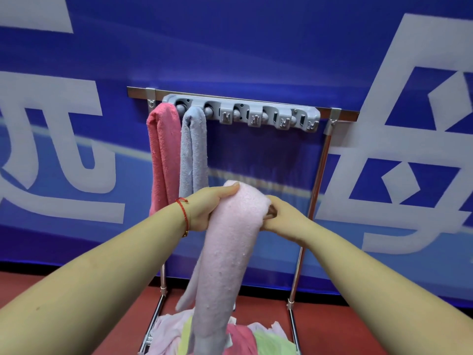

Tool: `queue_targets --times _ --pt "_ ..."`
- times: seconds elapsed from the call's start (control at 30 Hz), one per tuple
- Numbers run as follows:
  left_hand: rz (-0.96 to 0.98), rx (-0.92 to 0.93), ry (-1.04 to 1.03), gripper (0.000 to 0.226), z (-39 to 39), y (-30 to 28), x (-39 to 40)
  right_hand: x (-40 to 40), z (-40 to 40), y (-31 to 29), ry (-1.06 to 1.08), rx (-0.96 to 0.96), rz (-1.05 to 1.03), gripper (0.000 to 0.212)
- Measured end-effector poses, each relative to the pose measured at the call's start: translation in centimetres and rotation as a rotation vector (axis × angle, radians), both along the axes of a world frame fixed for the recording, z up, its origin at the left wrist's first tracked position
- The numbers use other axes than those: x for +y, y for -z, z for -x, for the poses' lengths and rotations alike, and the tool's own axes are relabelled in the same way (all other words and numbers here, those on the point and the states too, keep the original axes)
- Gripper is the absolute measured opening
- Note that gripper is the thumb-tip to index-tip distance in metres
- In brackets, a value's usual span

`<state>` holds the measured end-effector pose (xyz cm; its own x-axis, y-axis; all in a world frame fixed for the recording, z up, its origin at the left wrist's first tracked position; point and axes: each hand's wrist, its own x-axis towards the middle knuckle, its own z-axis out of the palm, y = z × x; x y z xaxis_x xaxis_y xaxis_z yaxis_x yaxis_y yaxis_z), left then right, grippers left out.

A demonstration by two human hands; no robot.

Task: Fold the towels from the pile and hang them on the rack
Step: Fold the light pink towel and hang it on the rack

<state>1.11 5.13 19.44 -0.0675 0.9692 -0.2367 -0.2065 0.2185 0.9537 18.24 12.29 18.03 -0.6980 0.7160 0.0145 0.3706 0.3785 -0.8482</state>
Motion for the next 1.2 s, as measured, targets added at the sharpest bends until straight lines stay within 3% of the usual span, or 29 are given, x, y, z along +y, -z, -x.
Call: queue_targets --times 0.1,0.2,0.4,0.47,0.53,0.6,0.63,0.7,0.77,0.87,1.03,1.2 --pt "0.027 0.045 0.034 0.035 -0.2 -0.6 -0.1 -1.0 1.0 -0.2 0.057 0.099 -0.204 0.041" --pt "0.013 0.105 0.079 0.036 -0.5 -1.2 0.2 -1.7 1.9 -0.3 0.168 0.203 -0.252 0.034" --pt "-0.002 0.792 -0.055 0.051 -0.6 -1.5 0.6 -1.6 2.1 -0.7 0.198 0.023 -0.438 0.030" --pt "0.011 0.935 -0.104 0.058 -0.4 -0.8 0.8 -1.2 2.3 -1.2 0.229 -0.029 -0.488 0.026" --pt "-0.050 0.926 -0.251 0.048 -0.5 0.4 0.8 -1.0 2.6 -1.8 0.255 -0.115 -0.547 0.023" --pt "-0.242 0.831 -0.409 0.032 -1.2 1.7 0.9 -0.6 2.8 -2.6 0.291 -0.199 -0.589 0.020" --pt "-0.337 0.771 -0.421 0.028 -1.7 2.2 0.8 -0.5 2.8 -3.0 0.304 -0.239 -0.608 0.017" --pt "-0.462 0.665 -0.330 0.042 -2.9 3.0 0.4 -0.2 3.1 -3.6 0.314 -0.302 -0.634 0.017" --pt "-0.490 0.651 -0.261 0.051 -4.0 3.7 -0.2 -0.1 3.3 -4.1 0.335 -0.342 -0.634 0.021" --pt "-0.473 0.730 -0.345 0.048 -5.3 4.2 -0.4 -0.3 3.8 -4.8 0.372 -0.358 -0.614 0.018" --pt "-0.331 0.642 -0.605 0.018 -6.5 2.5 1.4 -0.9 4.2 -6.7 0.379 -0.333 -0.648 0.022" --pt "-0.349 0.853 -0.636 0.012 -4.7 1.3 2.7 -0.3 4.1 -9.1 0.421 -0.318 -0.697 0.029"
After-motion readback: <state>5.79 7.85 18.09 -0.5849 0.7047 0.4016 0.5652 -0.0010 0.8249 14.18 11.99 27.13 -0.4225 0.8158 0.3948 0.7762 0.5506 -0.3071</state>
